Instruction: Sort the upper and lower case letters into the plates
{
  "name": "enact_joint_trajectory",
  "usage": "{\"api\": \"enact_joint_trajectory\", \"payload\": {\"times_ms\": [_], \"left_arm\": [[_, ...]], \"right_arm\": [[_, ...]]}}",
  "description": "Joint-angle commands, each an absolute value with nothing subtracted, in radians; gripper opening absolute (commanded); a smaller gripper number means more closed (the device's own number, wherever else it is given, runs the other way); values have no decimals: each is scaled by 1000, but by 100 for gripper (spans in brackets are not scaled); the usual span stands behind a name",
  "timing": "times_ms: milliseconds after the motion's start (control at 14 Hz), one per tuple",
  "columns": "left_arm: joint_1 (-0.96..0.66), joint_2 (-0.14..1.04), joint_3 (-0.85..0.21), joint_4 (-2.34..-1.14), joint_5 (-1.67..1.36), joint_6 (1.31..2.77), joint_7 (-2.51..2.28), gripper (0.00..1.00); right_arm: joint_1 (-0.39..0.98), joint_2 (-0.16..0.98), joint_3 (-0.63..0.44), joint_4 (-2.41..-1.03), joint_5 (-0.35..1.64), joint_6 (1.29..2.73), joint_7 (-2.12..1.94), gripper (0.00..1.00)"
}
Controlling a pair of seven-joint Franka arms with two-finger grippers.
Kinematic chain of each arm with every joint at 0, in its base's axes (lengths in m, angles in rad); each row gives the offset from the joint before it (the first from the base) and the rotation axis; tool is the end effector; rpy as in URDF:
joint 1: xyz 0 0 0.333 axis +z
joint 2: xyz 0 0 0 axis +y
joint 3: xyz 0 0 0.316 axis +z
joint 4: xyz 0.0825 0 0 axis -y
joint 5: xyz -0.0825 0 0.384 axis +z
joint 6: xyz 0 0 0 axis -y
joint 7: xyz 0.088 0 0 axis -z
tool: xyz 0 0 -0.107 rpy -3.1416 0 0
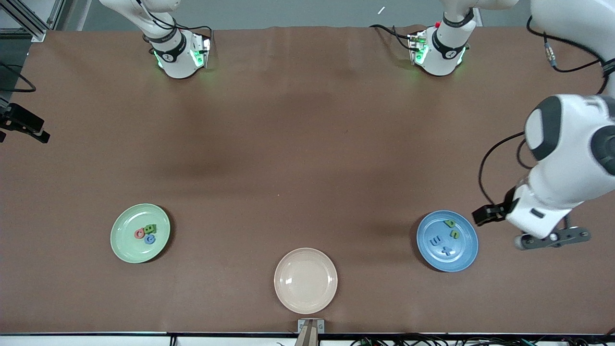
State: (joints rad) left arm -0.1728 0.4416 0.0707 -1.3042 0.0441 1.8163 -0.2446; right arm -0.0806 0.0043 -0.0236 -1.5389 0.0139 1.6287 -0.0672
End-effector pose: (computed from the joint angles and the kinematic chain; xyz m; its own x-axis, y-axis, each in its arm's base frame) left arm 0.6930 -0.0771 0.4981 0.9887 0.1223 0.0865 0.1273 -0.9904 -0.0542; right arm 0.5594 -0.0570 0.6426 0.9956 -0.0374 0.0861 -0.0369 -0.9993 -0.0080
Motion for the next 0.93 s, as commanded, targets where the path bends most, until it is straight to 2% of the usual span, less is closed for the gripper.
{"api": "enact_joint_trajectory", "payload": {"times_ms": [0, 859], "left_arm": [[-150, 364, 60, -1324, 32, 1746, -200, 100], [-107, 157, 72, -1331, 25, 1528, -94, 100]], "right_arm": [[-94, 6, -9, -1528, -2, 1618, -63, 100], [-92, 6, -9, -1519, 2, 1618, -64, 100]]}}
